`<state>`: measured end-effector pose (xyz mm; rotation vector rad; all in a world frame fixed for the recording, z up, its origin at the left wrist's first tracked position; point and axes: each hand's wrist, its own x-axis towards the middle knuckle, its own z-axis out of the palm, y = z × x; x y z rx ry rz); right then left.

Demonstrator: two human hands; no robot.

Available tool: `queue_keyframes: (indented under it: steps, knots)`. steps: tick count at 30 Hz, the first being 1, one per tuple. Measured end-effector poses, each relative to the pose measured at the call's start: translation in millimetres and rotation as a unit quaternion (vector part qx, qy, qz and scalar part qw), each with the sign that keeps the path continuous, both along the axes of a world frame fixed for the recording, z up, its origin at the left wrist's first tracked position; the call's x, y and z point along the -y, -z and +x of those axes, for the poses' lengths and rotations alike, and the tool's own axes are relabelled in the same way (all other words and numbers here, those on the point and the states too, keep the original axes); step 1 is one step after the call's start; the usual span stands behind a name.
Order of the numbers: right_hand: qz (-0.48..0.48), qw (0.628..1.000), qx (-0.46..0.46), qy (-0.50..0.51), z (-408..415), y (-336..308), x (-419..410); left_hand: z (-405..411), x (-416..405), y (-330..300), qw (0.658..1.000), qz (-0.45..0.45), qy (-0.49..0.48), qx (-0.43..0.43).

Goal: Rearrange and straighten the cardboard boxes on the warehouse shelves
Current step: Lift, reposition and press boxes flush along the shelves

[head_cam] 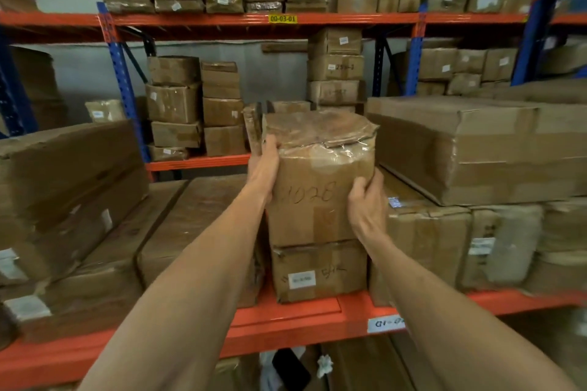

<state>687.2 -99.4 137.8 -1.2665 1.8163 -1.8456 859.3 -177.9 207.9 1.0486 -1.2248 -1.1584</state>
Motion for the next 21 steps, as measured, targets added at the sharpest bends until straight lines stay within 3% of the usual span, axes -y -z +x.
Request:
queue_keyframes:
  steps: [4, 7, 11, 21]
  knots:
    - [-0.040, 0.995, -0.022, 0.093, 11.5, -14.1, 4.9, 1.3, -4.0, 11.8, 1.000, 0.004, -0.001, -0.022]
    - [-0.068, 0.993, -0.043, 0.088, 11.1, -42.1, 16.0, -3.3, -6.5, 9.5, 0.999, -0.013, -0.034, -0.002]
    - [-0.020, 0.993, -0.078, 0.082, -1.2, -72.6, 31.5, -6.7, -7.1, 11.7, 0.999, -0.011, -0.037, 0.009]
    - [-0.006, 0.990, -0.124, 0.071, -9.1, -68.2, 26.3, -2.1, -26.7, 10.2, 0.998, 0.012, -0.036, 0.055]
